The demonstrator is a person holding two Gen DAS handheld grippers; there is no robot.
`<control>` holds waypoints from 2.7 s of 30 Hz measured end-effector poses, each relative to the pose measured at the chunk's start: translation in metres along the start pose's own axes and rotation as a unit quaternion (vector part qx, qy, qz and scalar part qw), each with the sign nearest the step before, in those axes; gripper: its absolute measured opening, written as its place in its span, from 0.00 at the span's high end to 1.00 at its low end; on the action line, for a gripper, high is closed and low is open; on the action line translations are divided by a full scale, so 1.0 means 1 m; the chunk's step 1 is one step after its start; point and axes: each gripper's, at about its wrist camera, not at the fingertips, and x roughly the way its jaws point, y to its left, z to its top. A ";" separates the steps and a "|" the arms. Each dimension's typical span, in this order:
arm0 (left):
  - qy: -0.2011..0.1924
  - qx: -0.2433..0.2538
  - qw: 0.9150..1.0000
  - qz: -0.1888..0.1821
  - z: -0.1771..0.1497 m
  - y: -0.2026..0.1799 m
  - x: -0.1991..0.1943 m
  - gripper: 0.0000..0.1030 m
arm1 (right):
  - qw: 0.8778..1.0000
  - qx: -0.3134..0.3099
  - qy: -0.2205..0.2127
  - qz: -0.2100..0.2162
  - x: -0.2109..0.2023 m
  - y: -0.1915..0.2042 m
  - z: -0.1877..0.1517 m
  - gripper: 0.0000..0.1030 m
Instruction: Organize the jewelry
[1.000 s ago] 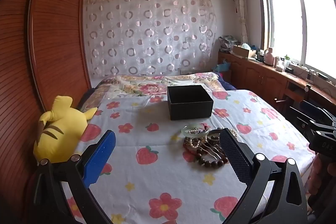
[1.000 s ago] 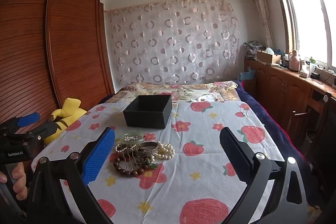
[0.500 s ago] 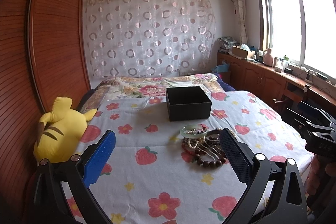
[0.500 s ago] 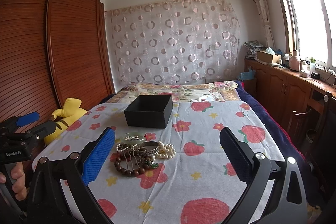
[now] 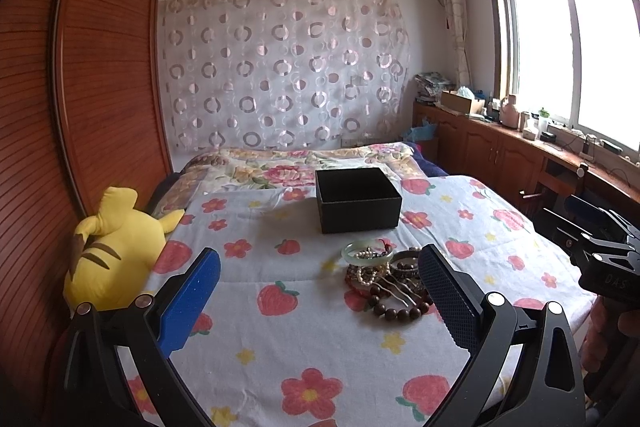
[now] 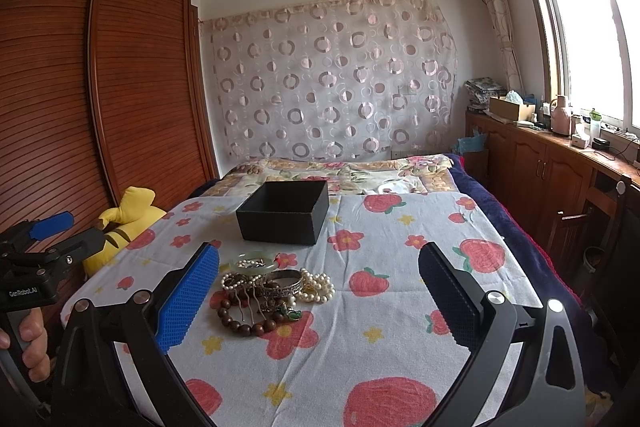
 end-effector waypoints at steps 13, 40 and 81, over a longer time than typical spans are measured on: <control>-0.002 0.000 1.000 0.001 0.005 -0.004 -0.012 0.07 | 1.000 0.000 0.000 0.000 0.000 0.000 0.000 0.02; 0.001 -0.001 1.000 -0.001 0.012 -0.005 -0.017 0.07 | 1.000 0.000 0.005 0.002 0.002 0.000 -0.001 0.02; 0.149 -0.018 0.987 -0.059 -0.048 0.027 0.097 0.07 | 0.951 -0.115 0.248 0.144 0.173 0.032 -0.029 0.33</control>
